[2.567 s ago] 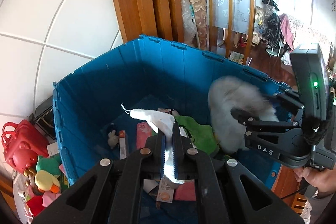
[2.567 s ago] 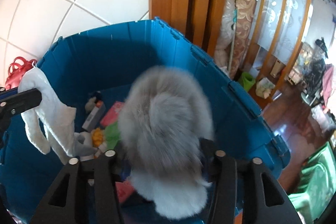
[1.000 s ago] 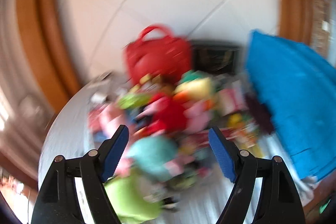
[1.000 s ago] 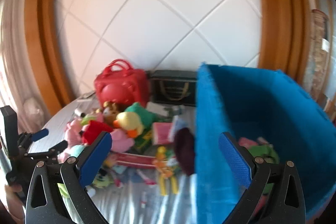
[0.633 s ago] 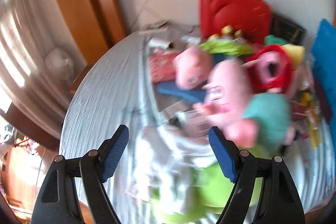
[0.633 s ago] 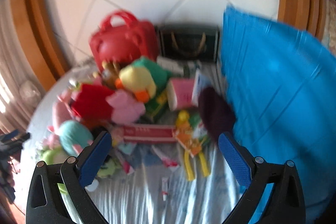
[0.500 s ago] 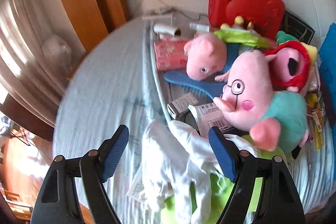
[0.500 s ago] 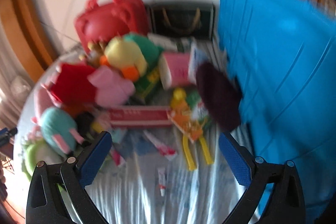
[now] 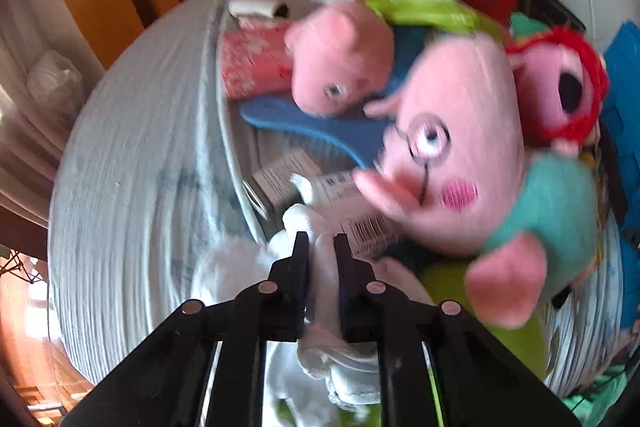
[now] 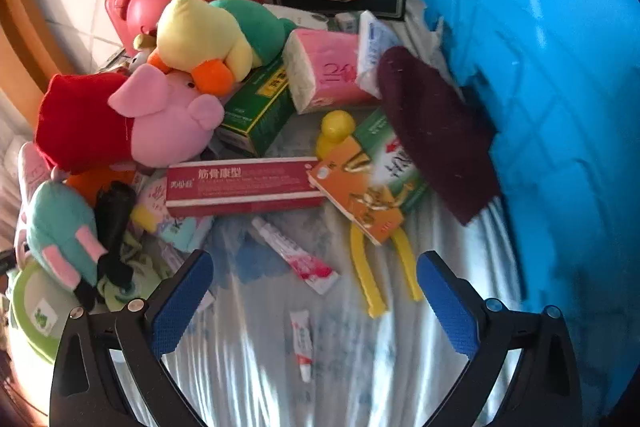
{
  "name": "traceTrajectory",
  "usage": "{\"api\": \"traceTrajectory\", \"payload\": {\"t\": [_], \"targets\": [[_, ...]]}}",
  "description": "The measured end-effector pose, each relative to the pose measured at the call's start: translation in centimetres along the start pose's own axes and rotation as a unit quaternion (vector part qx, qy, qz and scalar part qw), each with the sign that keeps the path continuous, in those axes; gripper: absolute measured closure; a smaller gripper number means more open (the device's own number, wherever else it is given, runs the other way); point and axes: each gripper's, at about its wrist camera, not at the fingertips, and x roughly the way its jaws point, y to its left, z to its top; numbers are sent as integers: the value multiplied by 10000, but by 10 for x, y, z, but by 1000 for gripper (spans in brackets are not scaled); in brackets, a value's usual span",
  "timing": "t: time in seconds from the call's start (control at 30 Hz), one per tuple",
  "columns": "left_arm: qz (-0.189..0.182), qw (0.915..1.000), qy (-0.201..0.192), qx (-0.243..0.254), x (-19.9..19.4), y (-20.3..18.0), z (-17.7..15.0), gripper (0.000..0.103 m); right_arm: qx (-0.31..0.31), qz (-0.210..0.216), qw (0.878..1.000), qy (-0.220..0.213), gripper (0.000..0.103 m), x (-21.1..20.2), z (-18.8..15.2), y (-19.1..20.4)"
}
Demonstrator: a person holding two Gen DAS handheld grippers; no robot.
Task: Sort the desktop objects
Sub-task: 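Return both tools to the pile on the bed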
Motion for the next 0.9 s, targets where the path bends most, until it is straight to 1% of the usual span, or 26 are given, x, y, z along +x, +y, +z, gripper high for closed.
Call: {"api": "traceTrajectory", "payload": {"t": [0.13, 0.17, 0.23, 0.33, 0.47, 0.57, 0.73, 0.83, 0.9], "targets": [[346, 9978, -546, -170, -25, 6, 21, 92, 61, 124, 9998, 117, 0, 19, 15, 4], [375, 9969, -668, -172, -30, 6, 23, 92, 131, 85, 9998, 132, 0, 22, 20, 2], [356, 9951, -904, -189, -41, 4, 31, 92, 375, -152, 9991, 150, 0, 29, 29, -7], [273, 9926, -1164, -227, -48, 6, 39, 92, 666, -332, 9971, 179, 0, 37, 40, -28], [226, 9930, -1145, -191, -38, 11, 53, 92, 1128, -244, 9928, 323, 1, 49, 47, -58], [277, 9937, -1084, -111, -29, 9, 56, 92, 1363, -166, 9897, 394, 0, 59, 52, -67], [258, 9956, -889, -165, -7, 10, 62, 92, 1650, -311, 9842, 558, 0, 83, 63, -67], [245, 9961, -819, -224, 3, 13, 64, 92, 1732, -568, 9814, 608, 0, 97, 73, -69], [198, 9965, -760, -267, 8, 15, 65, 92, 1851, -553, 9790, 657, 0, 104, 77, -73]]}}
